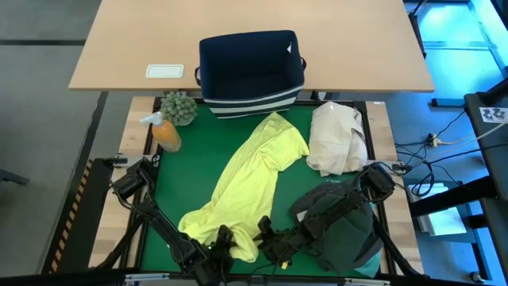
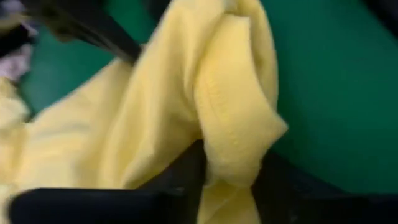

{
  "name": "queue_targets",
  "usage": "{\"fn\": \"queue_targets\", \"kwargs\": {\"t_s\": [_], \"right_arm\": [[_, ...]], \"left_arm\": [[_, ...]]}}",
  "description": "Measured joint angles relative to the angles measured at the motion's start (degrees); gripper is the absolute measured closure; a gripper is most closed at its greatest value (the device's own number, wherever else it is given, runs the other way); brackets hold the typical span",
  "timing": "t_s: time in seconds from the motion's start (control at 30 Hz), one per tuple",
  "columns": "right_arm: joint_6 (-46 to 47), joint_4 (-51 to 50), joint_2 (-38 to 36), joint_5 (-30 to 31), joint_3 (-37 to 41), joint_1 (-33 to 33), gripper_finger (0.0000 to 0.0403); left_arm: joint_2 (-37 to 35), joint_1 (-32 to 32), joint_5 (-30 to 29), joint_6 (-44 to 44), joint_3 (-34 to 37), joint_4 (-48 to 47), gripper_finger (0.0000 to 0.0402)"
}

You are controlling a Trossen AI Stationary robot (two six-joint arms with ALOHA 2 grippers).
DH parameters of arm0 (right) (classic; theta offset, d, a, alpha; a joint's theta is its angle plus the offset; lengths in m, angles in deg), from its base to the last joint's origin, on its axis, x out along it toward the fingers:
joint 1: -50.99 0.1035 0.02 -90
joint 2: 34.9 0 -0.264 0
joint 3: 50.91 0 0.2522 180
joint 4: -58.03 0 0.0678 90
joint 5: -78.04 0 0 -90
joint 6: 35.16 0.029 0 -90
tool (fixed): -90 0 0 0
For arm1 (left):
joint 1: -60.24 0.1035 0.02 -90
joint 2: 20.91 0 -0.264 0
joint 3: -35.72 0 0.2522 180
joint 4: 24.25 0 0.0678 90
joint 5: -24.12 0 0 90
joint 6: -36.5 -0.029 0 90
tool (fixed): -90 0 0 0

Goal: Fold laundry
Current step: Fold the yellow shirt on the table

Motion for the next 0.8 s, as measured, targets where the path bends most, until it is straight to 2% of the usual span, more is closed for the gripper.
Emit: {"fn": "queue_targets", "kwargs": {"t_s": [0.13, 0.2, 0.37, 0.53, 0.7, 0.8], "right_arm": [[0.2, -0.2, 0.0, 0.5, 0.0, 0.0, 0.0262], [0.2, -0.3, 0.0, 0.5, 0.0, 0.0, 0.0262], [0.2, -1.2, 0.0, 1.1, -0.1, 0.0, 0.0262], [0.6, -4.9, -0.1, 5.2, -0.1, 0.0, 0.0262], [1.4, -6.3, -0.3, 9.1, -0.1, 0.0, 0.0262], [1.5, -6.4, -0.5, 9.9, 0.0, 0.0, 0.0262]], "left_arm": [[-0.8, -0.5, -2.8, -2.1, -1.7, -0.3, 0.0372], [-0.9, -0.7, -3.2, -2.0, -3.0, -1.7, 0.039], [-0.8, -0.5, -3.5, -2.1, -7.0, -7.3, 0.0395], [-0.8, -0.6, -2.6, -1.6, -11.6, -14.5, 0.0396], [-0.8, -0.1, 4.9, 0.8, -14.8, -18.0, 0.0396], [-0.8, 0.1, 6.6, 2.9, -15.3, -18.3, 0.0397]]}}
